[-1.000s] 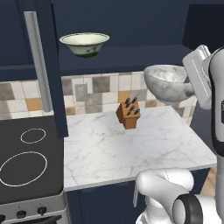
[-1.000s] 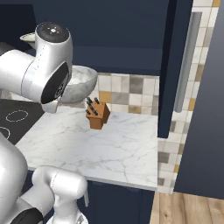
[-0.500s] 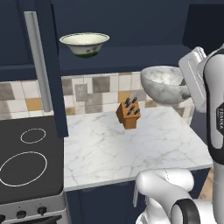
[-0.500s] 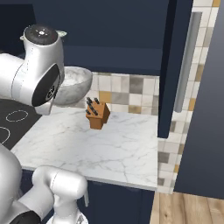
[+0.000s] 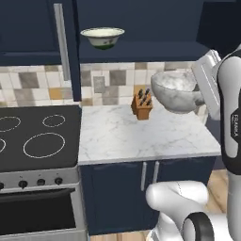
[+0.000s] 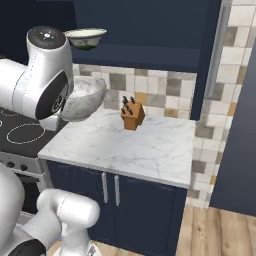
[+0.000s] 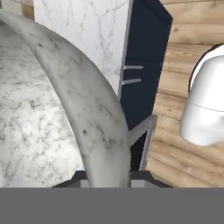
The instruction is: Pick up the bowls from the cabinet and place each bowl in front of a stool on the dining counter.
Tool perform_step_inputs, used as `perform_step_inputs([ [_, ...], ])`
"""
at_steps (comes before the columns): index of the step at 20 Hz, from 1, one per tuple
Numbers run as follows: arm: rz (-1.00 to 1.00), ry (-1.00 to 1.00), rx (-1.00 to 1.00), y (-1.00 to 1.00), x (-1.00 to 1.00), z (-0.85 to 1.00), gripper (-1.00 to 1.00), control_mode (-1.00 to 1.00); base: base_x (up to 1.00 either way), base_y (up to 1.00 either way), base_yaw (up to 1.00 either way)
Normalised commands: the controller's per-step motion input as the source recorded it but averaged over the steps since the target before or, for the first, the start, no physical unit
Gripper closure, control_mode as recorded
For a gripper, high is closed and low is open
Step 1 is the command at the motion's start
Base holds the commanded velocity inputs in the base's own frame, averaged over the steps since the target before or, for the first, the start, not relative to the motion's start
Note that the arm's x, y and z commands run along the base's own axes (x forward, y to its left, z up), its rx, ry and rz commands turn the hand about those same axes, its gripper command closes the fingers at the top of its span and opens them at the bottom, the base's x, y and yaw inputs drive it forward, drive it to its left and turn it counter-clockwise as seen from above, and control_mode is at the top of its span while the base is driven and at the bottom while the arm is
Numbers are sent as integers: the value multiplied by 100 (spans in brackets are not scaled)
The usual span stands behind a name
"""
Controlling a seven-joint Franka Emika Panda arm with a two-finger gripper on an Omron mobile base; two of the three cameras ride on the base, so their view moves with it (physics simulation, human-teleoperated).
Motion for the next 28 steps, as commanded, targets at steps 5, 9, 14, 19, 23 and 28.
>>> perform_step_inputs([
  [5,0,0,0,0,0,0,100,100,-98,-8,70],
  [9,0,0,0,0,0,0,100,100,-73,-6,96],
  [14,0,0,0,0,0,0,100,100,-60,-1,99],
  [19,0,0,0,0,0,0,100,100,-39,0,100],
  [23,0,0,0,0,0,0,100,100,-8,0,100],
  [28,0,0,0,0,0,0,100,100,0,0,99],
])
